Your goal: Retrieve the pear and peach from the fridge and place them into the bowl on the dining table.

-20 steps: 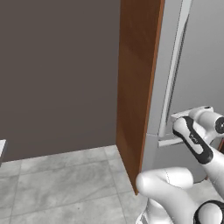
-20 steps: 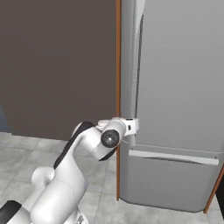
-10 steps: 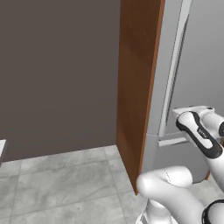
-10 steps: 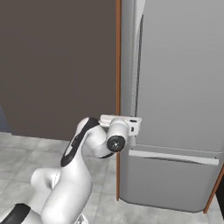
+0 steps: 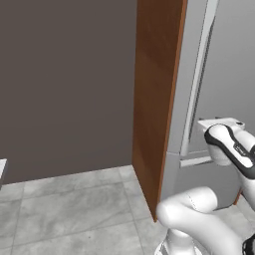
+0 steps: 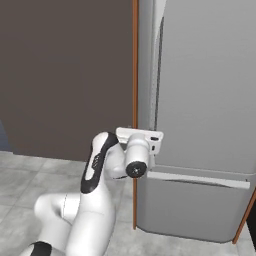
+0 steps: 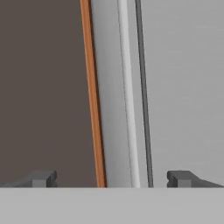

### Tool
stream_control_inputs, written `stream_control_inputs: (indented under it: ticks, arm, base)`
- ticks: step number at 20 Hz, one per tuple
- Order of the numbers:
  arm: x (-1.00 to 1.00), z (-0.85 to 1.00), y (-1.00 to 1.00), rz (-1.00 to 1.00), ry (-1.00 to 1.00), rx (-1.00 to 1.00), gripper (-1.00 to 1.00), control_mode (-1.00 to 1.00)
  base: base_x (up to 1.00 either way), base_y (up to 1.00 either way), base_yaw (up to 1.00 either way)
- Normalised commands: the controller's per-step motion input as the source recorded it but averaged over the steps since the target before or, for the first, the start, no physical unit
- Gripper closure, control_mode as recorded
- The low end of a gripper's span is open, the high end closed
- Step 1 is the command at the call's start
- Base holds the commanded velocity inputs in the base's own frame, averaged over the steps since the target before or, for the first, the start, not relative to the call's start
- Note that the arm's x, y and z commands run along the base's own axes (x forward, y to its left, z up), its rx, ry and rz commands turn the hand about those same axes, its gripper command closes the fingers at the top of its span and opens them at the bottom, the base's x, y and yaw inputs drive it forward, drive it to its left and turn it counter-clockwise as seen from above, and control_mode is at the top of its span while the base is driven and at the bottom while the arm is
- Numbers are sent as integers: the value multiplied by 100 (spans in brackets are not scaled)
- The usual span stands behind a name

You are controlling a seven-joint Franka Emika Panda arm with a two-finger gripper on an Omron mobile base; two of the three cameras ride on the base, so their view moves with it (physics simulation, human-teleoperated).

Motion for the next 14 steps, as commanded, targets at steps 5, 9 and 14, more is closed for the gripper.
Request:
stream_control_inputs:
  ticks: [5,9,14]
  arm:
    - [18,0,8,0,-10,0,-100,-100]
    - [24,1,14,0,-8,0,-100,-100]
    - [42,3,6,0,-3,0,-100,-100]
  base:
    - [0,0,0]
    - [0,0,0]
    - [0,0,0]
